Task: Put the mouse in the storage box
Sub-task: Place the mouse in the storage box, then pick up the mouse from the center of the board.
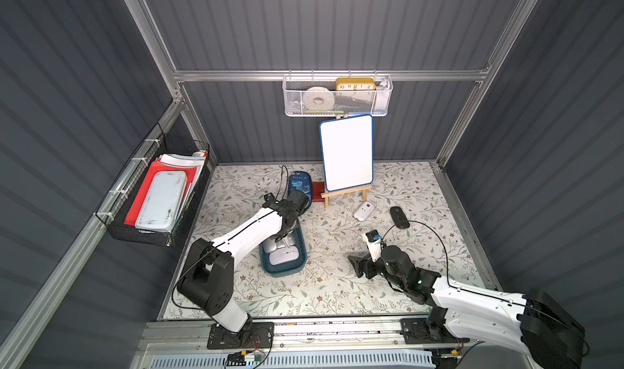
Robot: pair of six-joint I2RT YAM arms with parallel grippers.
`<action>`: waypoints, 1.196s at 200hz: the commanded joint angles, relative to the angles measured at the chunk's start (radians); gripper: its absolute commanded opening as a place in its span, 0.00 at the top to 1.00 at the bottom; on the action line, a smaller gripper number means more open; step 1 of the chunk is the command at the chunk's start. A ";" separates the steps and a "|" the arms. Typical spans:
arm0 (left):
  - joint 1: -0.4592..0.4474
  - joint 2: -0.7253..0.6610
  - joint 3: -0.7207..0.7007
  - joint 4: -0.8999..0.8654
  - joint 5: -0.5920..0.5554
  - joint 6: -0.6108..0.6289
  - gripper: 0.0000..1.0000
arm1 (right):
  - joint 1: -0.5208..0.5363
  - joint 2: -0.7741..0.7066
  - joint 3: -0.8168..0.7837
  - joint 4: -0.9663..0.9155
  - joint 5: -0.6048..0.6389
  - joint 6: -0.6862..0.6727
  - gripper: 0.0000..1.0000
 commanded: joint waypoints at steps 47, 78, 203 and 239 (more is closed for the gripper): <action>0.013 0.205 0.105 -0.105 -0.048 0.031 0.95 | 0.003 0.016 0.033 -0.009 0.017 0.008 0.06; 0.013 0.238 0.137 -0.101 -0.047 0.036 0.54 | 0.002 0.023 0.038 -0.010 0.014 0.006 0.06; 0.013 -0.114 0.116 0.091 0.068 0.156 0.18 | -0.001 0.035 0.051 -0.021 0.058 0.023 0.02; 0.013 -0.388 -0.075 0.316 0.216 0.240 0.17 | -0.031 0.068 0.142 -0.143 0.136 0.051 0.01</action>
